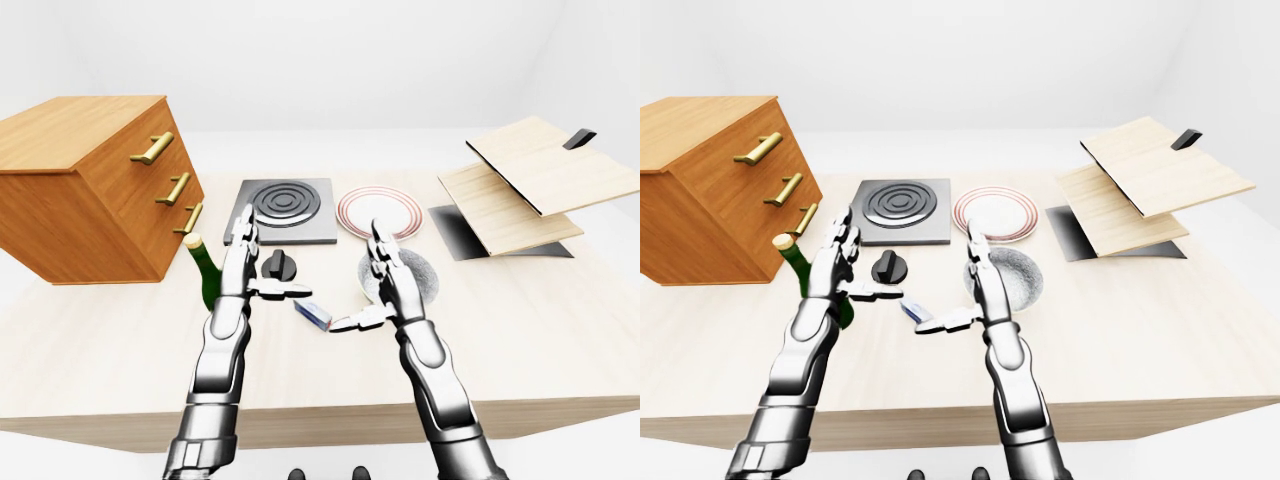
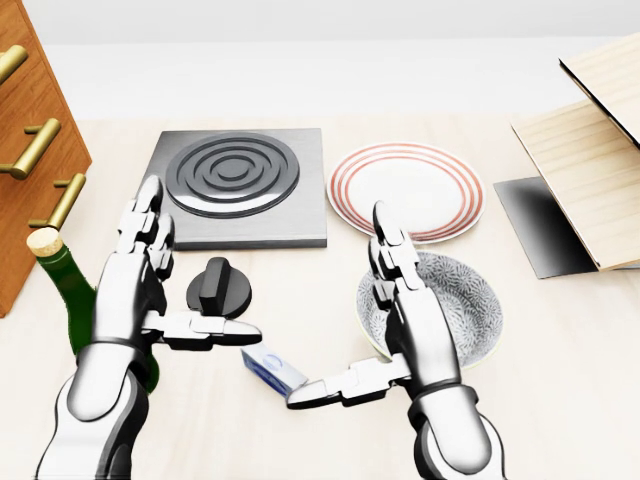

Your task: Pick up the cream cheese and put it in the bowl.

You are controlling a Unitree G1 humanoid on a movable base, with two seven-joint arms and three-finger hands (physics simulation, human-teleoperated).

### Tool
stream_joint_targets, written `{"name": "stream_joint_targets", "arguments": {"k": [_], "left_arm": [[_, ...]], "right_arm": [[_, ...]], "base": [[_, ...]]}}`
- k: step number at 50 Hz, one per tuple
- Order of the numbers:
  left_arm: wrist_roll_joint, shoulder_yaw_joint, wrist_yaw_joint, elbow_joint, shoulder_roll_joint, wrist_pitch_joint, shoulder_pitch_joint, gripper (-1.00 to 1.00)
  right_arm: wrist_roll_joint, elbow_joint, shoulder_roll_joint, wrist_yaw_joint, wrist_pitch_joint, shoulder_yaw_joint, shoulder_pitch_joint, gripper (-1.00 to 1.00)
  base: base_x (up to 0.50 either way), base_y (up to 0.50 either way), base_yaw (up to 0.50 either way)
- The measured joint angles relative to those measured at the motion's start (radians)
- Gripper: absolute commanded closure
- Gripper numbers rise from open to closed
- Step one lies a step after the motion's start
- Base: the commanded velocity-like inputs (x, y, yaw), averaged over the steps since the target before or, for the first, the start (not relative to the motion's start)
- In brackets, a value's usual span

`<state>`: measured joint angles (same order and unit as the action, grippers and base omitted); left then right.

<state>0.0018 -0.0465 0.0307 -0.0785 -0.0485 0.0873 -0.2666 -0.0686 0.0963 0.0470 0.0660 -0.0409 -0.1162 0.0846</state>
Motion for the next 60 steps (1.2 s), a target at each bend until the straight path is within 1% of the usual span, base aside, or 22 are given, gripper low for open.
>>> {"name": "stream_joint_targets", "arguments": {"k": [11,15,19,23,29,39,50,60], "left_arm": [[-0.008,-0.008,-0.013,-0.038,-0.016,0.000,-0.131,-1.00],[-0.014,-0.013,-0.020,-0.059,-0.022,0.000,-0.164,-1.00],[-0.018,-0.015,-0.024,-0.067,-0.027,0.000,-0.185,-1.00],[-0.022,-0.016,-0.027,-0.067,-0.030,0.000,-0.198,-1.00],[-0.027,-0.017,-0.029,-0.067,-0.032,0.000,-0.210,-1.00],[-0.035,-0.020,-0.029,-0.071,-0.035,0.000,-0.220,-1.00],[-0.043,-0.023,-0.029,-0.077,-0.039,0.000,-0.227,-1.00],[-0.048,-0.024,-0.030,-0.090,-0.040,0.000,-0.232,-1.00]], "right_arm": [[-0.023,-0.008,0.028,0.012,0.002,-0.054,0.022,-1.00],[-0.035,-0.010,0.039,0.019,0.006,-0.076,0.026,-1.00],[-0.050,-0.022,0.049,0.023,0.016,-0.095,0.033,-1.00],[-0.067,-0.066,0.059,0.023,0.045,-0.102,0.055,-1.00],[-0.119,-0.181,0.070,0.007,0.128,-0.096,0.107,-1.00],[-0.195,-0.339,0.082,-0.017,0.128,-0.081,0.161,-1.00],[-0.264,-0.441,0.084,-0.032,0.128,-0.079,0.164,-1.00],[-0.298,-0.499,0.080,-0.046,0.128,-0.070,0.169,-1.00]], "base": [[0.00,0.00,0.00],[0.00,0.00,0.00],[0.00,0.00,0.00],[0.00,0.00,0.00],[0.00,0.00,0.00],[0.00,0.00,0.00],[0.00,0.00,0.00],[0.00,0.00,0.00]]}}
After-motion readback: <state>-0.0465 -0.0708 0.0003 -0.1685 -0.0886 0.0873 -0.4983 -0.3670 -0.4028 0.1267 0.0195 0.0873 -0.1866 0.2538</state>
